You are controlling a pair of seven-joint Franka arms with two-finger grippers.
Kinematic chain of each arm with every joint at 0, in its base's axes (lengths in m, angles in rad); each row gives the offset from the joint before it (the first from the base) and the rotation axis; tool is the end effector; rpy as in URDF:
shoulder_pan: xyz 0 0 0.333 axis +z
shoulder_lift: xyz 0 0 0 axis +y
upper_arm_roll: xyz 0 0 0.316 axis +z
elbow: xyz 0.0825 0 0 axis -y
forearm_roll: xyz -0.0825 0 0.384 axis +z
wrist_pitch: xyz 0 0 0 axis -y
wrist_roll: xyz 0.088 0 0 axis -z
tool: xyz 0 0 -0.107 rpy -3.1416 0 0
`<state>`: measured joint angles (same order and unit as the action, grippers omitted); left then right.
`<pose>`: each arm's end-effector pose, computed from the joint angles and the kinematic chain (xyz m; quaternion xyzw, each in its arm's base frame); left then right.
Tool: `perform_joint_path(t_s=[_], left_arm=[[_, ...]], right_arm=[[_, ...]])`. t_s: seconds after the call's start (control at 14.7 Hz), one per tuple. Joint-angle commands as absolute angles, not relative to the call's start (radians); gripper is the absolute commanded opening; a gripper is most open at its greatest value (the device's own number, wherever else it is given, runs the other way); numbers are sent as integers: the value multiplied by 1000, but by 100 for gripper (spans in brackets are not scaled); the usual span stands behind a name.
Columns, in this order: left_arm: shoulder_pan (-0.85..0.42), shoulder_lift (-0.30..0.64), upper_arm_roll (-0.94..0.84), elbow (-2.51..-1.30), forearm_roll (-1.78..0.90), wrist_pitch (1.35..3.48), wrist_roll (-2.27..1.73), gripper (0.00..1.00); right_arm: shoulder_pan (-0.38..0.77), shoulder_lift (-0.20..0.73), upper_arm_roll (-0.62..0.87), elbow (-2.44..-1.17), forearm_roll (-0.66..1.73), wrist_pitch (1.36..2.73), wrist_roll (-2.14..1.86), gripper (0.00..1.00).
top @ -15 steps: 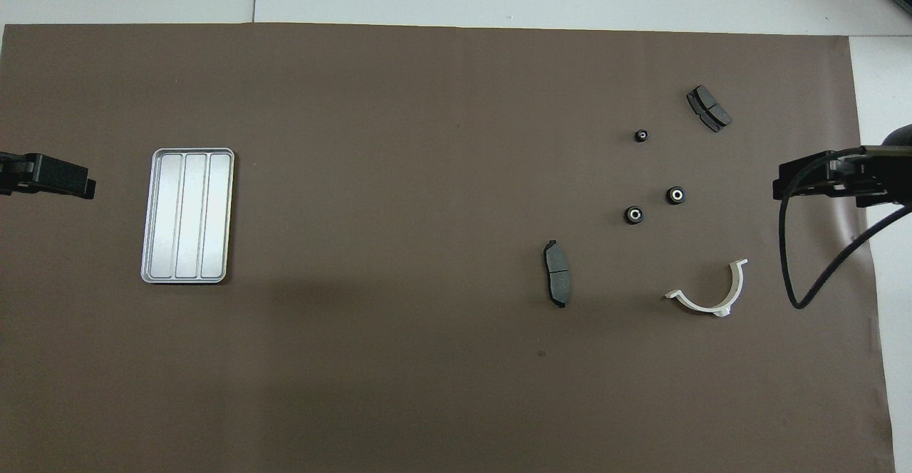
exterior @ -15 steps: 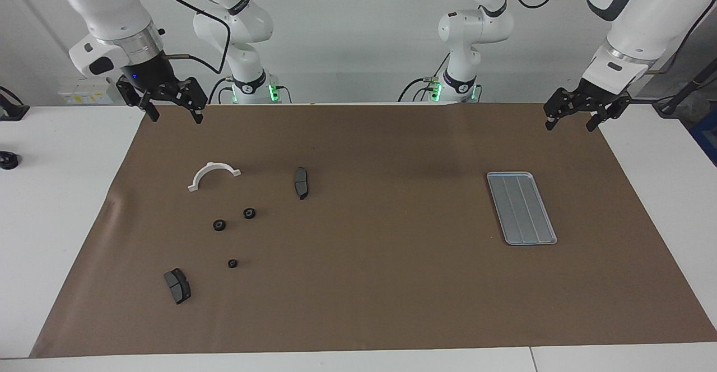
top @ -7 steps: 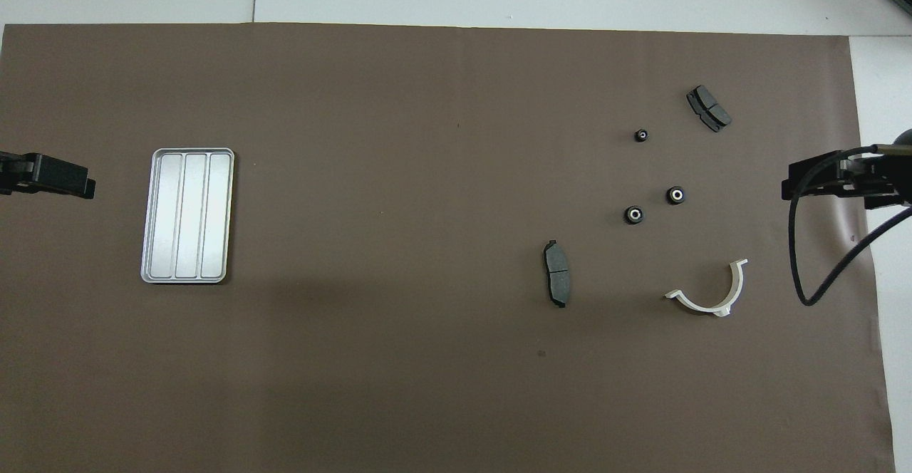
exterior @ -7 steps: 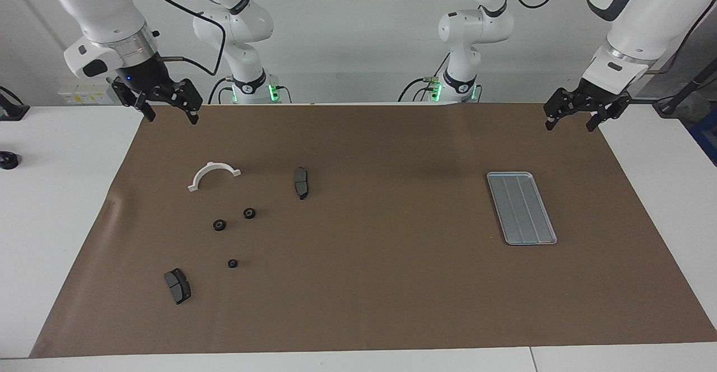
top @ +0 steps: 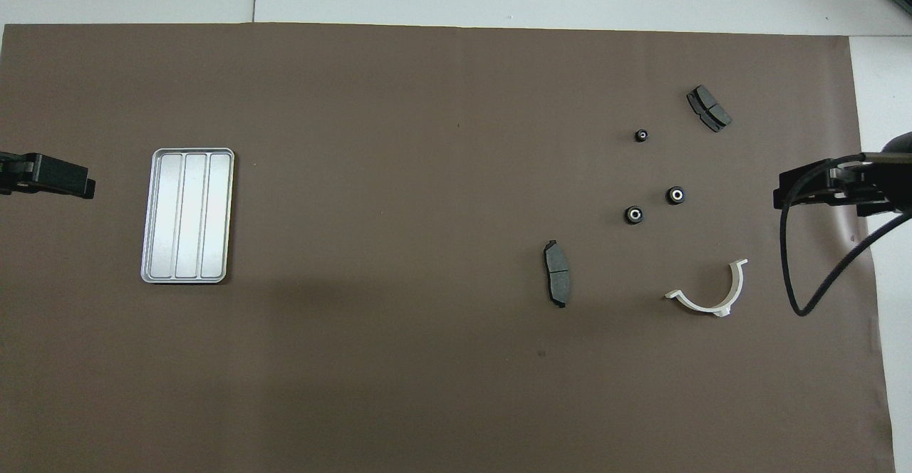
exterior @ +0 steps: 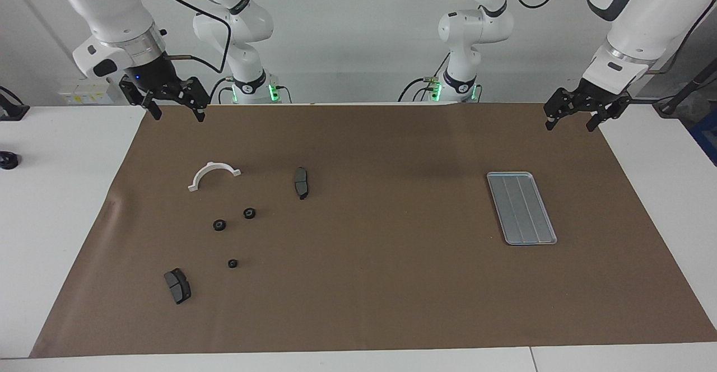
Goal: Place bearing gear from tray to pile
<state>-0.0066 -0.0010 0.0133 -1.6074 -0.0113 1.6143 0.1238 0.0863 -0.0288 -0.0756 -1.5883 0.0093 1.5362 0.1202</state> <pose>0.5577 0.0026 0.6116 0.9983 -0.0583 0.0043 0.0054 0.5419 0.0062 0.6290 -0.9984 0.0546 0.0120 0.0050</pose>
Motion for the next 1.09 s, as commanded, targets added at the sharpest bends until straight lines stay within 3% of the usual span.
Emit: perform_joint_path(t_s=[0.0,1.02], left_arm=[[3,-28,8,-1632,-17,1618,132,100],[3,-28,8,-1632,-17,1618,132,100]], right_arm=[[75,-44,-74,-1597,15,1520,109,100],[92,-46,-63,-1597,-34,1532,98,100]])
